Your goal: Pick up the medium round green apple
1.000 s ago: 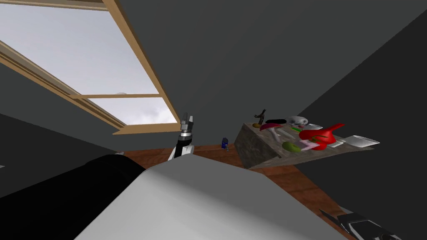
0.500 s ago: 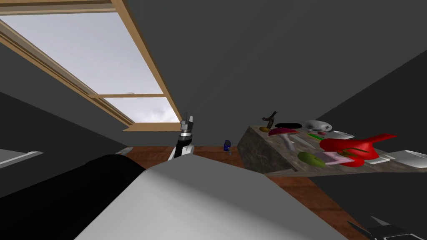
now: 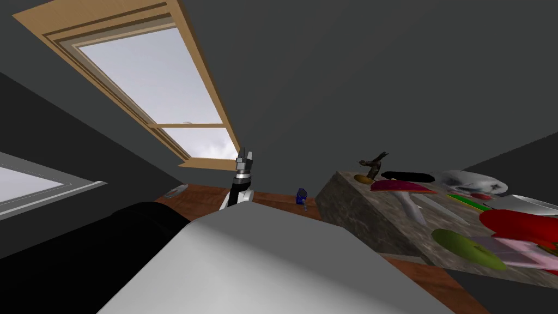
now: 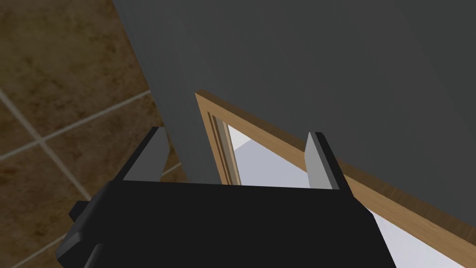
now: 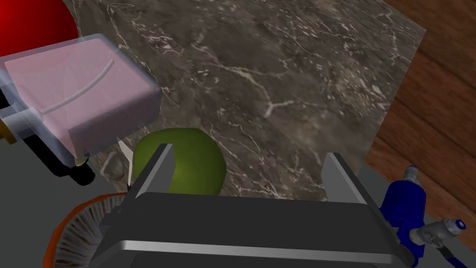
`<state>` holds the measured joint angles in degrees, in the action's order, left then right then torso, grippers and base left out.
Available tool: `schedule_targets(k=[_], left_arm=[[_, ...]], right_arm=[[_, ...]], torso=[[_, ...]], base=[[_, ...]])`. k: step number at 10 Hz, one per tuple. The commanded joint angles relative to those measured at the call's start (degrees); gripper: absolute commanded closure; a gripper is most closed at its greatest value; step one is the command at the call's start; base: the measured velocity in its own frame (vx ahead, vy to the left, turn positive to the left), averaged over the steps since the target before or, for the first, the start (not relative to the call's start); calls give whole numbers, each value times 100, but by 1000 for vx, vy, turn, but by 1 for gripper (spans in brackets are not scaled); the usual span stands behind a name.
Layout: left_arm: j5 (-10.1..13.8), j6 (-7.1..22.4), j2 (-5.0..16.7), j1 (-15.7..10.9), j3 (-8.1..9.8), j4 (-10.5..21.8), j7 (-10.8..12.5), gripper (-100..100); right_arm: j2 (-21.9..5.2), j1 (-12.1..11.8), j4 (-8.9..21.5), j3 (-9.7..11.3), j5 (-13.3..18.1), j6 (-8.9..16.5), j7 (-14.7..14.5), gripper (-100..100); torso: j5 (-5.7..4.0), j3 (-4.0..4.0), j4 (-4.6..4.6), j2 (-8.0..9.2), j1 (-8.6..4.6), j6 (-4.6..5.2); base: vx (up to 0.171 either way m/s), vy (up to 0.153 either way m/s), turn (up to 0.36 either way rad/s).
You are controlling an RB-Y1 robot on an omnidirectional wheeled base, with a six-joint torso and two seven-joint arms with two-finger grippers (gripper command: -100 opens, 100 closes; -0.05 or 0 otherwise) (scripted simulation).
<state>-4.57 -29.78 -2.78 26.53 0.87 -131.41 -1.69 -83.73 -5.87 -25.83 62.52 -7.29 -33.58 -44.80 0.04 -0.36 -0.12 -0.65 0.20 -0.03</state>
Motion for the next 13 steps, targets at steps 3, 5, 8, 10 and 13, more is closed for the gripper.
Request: schedule_targets(k=[3,5,8,10,13], left_arm=[[0,0,0,0,1,0,0,0],[0,0,0,-1,0,0,0,0],[0,0,0,-1,1,0,0,0],[0,0,1,-1,1,0,0,0],[0,0,0,-1,1,0,0,0]], right_arm=[[-311,-203,-472,-99,-193,326,-164,-100],[-371,-104,-384,-32,-208,400,-257,-100],[-155,-87,-260,-91,-106,444,-225,-100],[-70,-84,-231,-125,-71,497,-231,-100],[-78,-80,-238,-111,-72,489,-227,100]], torso=[[-1,22,8,41,-12,16],[-4,38,15,66,-11,8],[-4,39,15,69,-9,16],[-11,43,17,76,-42,15],[-1,48,20,82,-16,15]], base=[[81,-11,22],[76,4,185],[32,-17,37],[4,-80,48],[-1,-7,1]])
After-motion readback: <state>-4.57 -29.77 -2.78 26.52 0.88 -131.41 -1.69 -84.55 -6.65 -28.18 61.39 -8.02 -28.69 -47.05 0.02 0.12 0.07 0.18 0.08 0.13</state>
